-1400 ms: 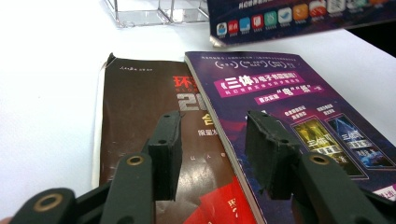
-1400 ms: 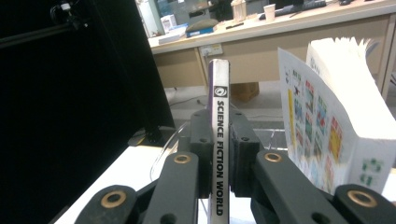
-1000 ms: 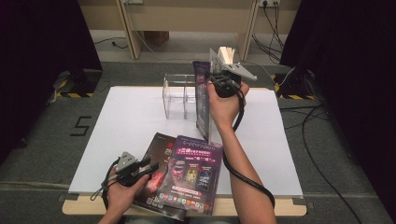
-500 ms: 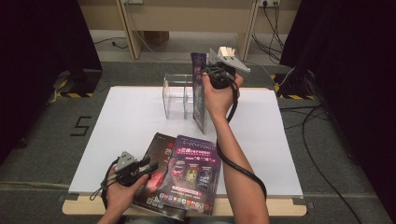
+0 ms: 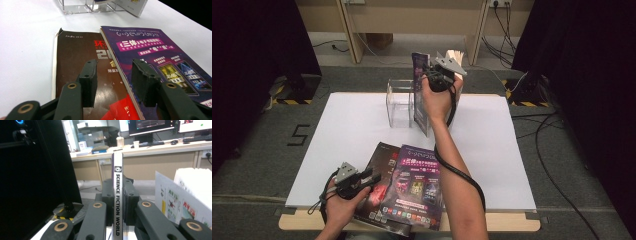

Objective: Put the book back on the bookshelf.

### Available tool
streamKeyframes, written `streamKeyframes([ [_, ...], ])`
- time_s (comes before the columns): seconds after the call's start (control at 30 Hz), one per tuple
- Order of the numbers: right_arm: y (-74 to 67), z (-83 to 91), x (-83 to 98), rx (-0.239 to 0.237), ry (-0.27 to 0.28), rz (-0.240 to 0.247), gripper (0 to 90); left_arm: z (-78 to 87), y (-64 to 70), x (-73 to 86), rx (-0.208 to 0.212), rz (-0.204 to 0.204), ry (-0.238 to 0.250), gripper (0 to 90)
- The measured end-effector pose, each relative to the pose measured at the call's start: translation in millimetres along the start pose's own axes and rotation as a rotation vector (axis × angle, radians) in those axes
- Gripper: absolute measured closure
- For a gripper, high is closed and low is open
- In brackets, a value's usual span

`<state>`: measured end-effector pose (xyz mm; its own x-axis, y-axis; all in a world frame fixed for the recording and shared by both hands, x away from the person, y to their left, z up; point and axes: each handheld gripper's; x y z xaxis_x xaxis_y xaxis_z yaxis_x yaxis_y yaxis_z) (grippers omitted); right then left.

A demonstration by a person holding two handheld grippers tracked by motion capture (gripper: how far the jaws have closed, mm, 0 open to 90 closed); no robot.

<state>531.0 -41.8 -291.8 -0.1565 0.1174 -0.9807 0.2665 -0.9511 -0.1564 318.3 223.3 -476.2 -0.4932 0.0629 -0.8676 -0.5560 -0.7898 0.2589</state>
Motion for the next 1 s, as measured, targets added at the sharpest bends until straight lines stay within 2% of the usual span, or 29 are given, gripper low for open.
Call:
streamKeyframes([
  [0.1, -1.3, -2.4, 6.7, 0.011, 0.013, 0.011, 83.2, 1.4, -0.4, -0.2, -0.001, -0.001, 0.004, 55.3],
  [0.27, -2.8, 4.5, 9.0, 0.011, 0.02, 0.044, 82.9, 1.3, -1.3, 0.2, -0.003, 0.003, 0.004, 55.4],
  [0.47, 1.0, 26.3, 15.4, -0.016, 0.014, 0.082, 82.7, 0.0, -0.3, 1.6, -0.004, 0.004, -0.001, 55.4],
  [0.53, 4.7, 35.1, 19.3, -0.025, 0.011, 0.109, 82.7, -0.3, 0.2, 2.0, -0.003, 0.004, -0.002, 55.4],
  [0.73, 15.8, 56.9, 27.3, -0.042, 0.0, 0.134, 82.4, -0.6, 1.6, 2.2, 0.0, 0.006, -0.003, 55.4],
  [1.0, 29.3, 77.7, 38.2, -0.045, -0.027, 0.132, 82.2, -0.3, 1.0, 2.1, -0.001, 0.006, -0.005, 55.4],
])
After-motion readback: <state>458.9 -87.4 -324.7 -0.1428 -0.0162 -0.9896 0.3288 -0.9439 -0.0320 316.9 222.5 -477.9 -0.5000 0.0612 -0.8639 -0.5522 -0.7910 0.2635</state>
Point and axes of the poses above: each handheld gripper's, and its own axes: z roughly backward along the jaws, x roughly out of its underside, y roughly to its right, and after that the axes turned 6 degrees about x, right-handed
